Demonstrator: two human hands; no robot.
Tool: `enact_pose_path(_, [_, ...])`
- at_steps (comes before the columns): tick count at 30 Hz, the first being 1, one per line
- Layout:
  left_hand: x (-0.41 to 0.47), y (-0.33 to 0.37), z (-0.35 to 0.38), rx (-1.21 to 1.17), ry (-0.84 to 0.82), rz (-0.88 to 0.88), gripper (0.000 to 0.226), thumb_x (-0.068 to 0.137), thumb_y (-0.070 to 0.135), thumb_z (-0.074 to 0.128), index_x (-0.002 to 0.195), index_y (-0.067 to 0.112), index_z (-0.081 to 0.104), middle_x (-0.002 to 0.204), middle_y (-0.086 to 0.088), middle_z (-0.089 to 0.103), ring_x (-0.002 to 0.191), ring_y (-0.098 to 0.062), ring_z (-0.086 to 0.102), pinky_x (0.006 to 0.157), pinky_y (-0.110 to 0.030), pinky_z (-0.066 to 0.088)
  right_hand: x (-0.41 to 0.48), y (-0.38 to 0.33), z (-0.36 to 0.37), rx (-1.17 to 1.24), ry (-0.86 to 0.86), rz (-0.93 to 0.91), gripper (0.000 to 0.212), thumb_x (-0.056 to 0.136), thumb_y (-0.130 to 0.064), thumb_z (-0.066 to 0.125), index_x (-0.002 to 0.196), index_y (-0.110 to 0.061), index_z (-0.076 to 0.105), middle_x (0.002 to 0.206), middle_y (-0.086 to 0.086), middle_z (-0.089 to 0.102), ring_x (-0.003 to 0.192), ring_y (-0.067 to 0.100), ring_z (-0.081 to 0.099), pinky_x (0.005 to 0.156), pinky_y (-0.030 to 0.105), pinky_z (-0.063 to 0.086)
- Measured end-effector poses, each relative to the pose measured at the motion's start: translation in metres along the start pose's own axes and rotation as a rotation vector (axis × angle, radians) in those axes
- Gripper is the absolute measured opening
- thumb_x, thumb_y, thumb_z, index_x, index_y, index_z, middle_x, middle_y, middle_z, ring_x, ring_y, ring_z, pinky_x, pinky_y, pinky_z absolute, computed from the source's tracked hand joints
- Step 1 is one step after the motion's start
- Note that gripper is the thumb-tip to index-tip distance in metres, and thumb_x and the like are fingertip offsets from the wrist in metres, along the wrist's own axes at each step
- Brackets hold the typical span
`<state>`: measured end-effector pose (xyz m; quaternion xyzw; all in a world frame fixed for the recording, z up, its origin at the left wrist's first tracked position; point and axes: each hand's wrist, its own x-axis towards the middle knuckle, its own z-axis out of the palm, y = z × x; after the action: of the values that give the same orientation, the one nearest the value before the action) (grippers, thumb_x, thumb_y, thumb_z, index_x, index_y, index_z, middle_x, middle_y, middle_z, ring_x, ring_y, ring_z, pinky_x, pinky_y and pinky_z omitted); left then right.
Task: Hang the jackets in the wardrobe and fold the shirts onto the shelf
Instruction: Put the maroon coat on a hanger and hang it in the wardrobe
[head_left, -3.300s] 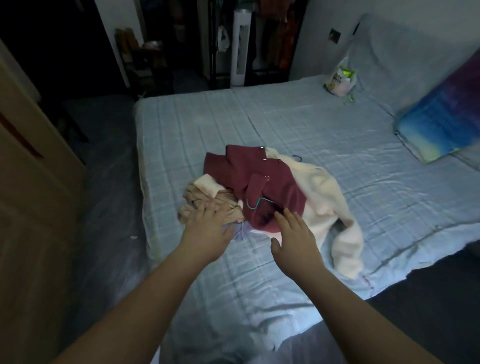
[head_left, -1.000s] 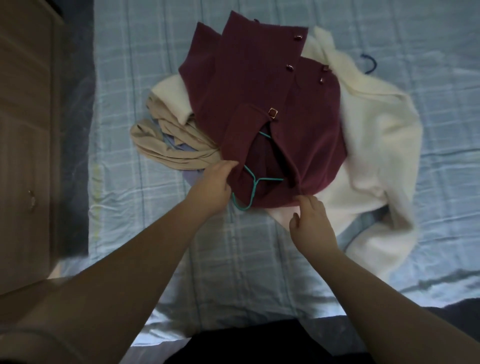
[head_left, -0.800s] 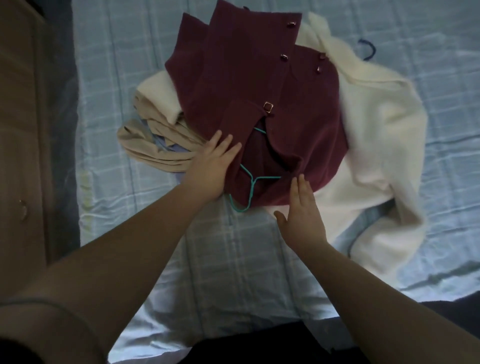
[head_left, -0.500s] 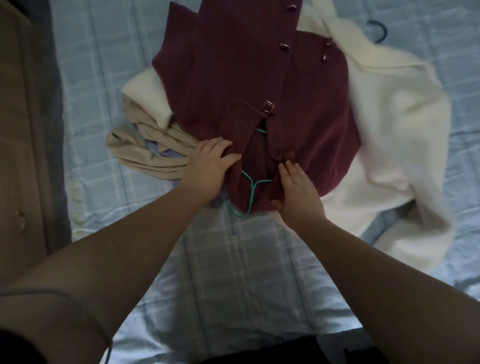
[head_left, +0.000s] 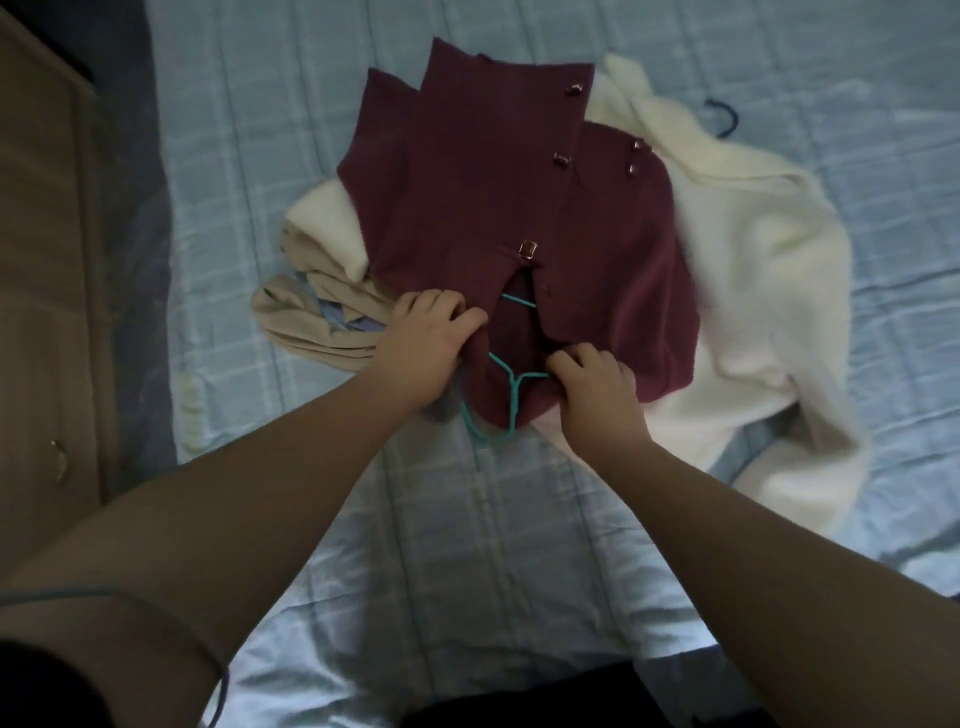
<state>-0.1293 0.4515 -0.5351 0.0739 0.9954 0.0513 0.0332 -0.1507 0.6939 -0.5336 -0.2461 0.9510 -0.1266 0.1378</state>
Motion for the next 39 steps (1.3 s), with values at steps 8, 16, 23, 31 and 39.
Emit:
enact_pose_path(8, [-0.013,0.008,-0.148,-0.036,0.075,-0.068,0.042,0.081,0.03,0.064,0.122,0.033,0.058,0.106,-0.005,0.05,0.096,-0.031,0.049,0.075,-0.04,0.04,-0.023,-0.042,-0.129,0.194,0.263,-0.063,0.042,0.075,-0.004,0.061,0.112,-0.025,0.061,0.107,0.002,0.055,0.098,0.029,0.053,0.08,0.038,0.039])
enact_pose_path(16, [-0.037,0.029,-0.322,-0.124,0.25,-0.107,0.039,0.087,0.022,0.058,0.126,0.023,0.054,0.109,-0.008,0.052,0.103,-0.032,0.052,0.081,-0.048,0.05,-0.05,-0.079,-0.305,0.465,0.325,-0.235,0.047,0.079,-0.001,0.05,0.12,-0.023,0.057,0.112,-0.005,0.061,0.1,0.008,0.055,0.092,0.015,0.04])
enact_pose_path(23, [-0.059,0.058,-0.464,-0.147,0.45,-0.146,0.027,0.093,0.028,0.056,0.12,0.027,0.056,0.106,0.002,0.05,0.101,-0.022,0.053,0.085,-0.04,0.048,-0.074,-0.106,-0.447,0.518,0.357,-0.297,0.038,0.088,-0.011,0.064,0.119,-0.031,0.055,0.111,-0.008,0.062,0.105,0.013,0.059,0.082,0.021,0.043])
enact_pose_path(31, [-0.096,0.107,-0.612,-0.147,0.614,-0.142,0.013,0.092,0.04,0.059,0.105,0.041,0.058,0.095,0.019,0.058,0.092,-0.009,0.058,0.08,-0.036,0.049,-0.115,-0.116,-0.605,0.6,0.283,-0.501,0.023,0.093,-0.019,0.066,0.11,-0.033,0.067,0.101,-0.01,0.073,0.094,0.007,0.069,0.084,0.028,0.055])
enact_pose_path(39, [-0.133,0.133,-0.68,-0.137,0.841,-0.168,0.006,0.091,0.038,0.063,0.096,0.039,0.06,0.09,0.016,0.066,0.086,-0.009,0.063,0.08,-0.038,0.052,-0.12,-0.099,-0.698,0.866,0.074,-0.554,0.024,0.099,-0.009,0.054,0.113,-0.022,0.068,0.104,0.007,0.074,0.09,0.016,0.07,0.08,0.032,0.056])
